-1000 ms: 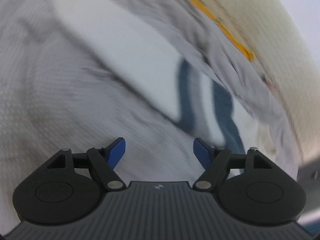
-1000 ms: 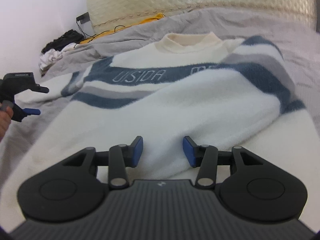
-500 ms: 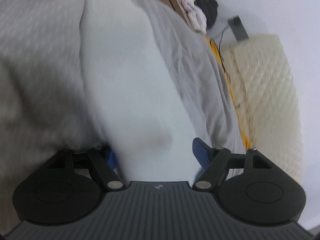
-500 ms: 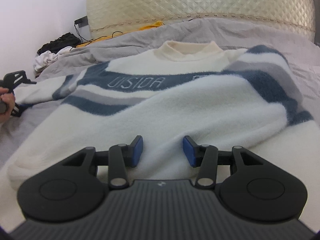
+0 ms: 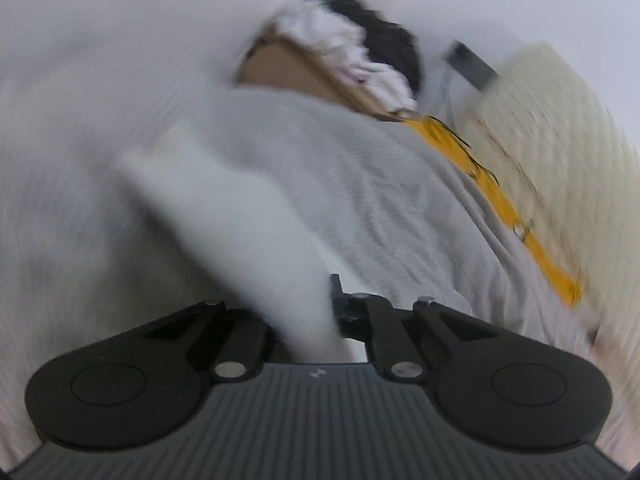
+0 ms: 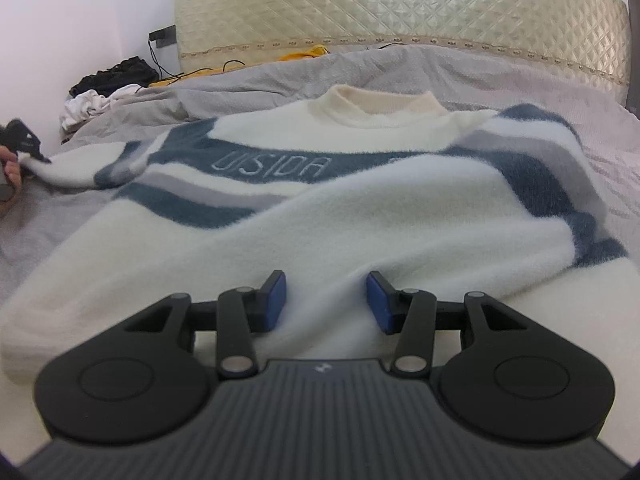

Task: Fold large clothes
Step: 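Grasp the other sleeve cuff with the left tool and lift it, then fold the held sleeve across the sweater front with the left tool and release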

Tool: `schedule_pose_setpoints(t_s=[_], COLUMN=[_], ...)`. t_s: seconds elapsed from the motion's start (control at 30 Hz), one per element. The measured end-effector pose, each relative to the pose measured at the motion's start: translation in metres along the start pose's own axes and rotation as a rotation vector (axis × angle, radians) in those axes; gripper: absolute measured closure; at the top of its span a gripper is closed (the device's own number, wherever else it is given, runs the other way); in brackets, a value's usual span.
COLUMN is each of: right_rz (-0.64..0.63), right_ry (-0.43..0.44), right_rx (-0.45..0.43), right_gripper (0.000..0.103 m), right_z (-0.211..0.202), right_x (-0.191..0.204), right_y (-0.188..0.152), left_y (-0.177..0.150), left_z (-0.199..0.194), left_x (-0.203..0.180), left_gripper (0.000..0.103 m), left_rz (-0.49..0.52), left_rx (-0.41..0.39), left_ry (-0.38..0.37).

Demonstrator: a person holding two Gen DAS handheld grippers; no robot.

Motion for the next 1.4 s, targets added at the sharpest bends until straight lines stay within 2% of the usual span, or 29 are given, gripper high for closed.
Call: schedule_pose_setpoints(t_s=[0.07,0.13,0.3,0.4,0.53,0.67,0.77,0.93,1.0,1.13,1.3,1.4], right_rz=[-0.007,-0.030,0.024,0.050,0.088,0.087,0.147,0.214,0.235,0.360,0.532,0.613], right_ry=[-0.008,-0.018,0.007,0.000,-0.017,-0.054,-0.056,-0.100,-0.125,-0.133,-0.162,-0.164], right_rx=[-0.009,-0.022,-0.045,-0.087,-0.155,-0.246,-0.289,-0.360,-0.386,-0.421,-0.413,-0.407], right_gripper=[0.054,0.054,0.054,0.054,0.054,0.054,0.054,0.054,0.054,0.054,0.054,0.054], right_z=[-0.002,-0.004,-0.015,-0.031,-0.060,-0.090,-0.112,-0.144,-0.153,-0.172,-0.182,-0.181], right_x=[0.002,0.005,-0.005,-0.013,-0.030,-0.048,-0.067,-0.102,-0.118,-0.154,-0.202,-0.222], right_y=[0.001,0.002,0.008,0.018,0.031,0.043,0.046,0.046,0.047,0.040,0.021,0.009], left_y=[0.009,0.014,0.020,0.007,-0.034,-0.087,-0.132,-0.231,-0.274,-0.369,-0.484,-0.538], left_z=[-0.015,-0.037,-0.104,-0.153,-0.222,-0.282,-0.316,-0.353,-0.359,-0.359,-0.340,-0.323], left_x=[-0.029,-0.058,-0.142,-0.201,-0.265,-0.309,-0.332,-0.354,-0.357,-0.354,-0.328,-0.307], left_gripper=[0.094,0.094,0.095,0.095,0.095,0.095,0.094,0.094,0.094,0.094,0.094,0.094], left_rz=[0.111,0.180,0.302,0.408,0.549,0.643,0.708,0.833,0.877,0.976,1.081,1.147], left_rx=[-0.029,-0.057,-0.105,-0.141,-0.176,-0.206,-0.209,-0.185,-0.166,-0.086,0.046,0.106], left_ry=[-0.024,-0.071,-0.203,-0.277,-0.356,-0.433,-0.475,-0.511,-0.512,-0.516,-0.481,-0.445])
Point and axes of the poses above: each gripper's, at about its wrist camera, not at the fingertips, and z roughly the way its jaws point, x to its left, y to its top, the point moved 7 cm from there along z, roughly the way its jaws point, and after that the axes turned 8 degrees about -z, right-handed, at the moved point
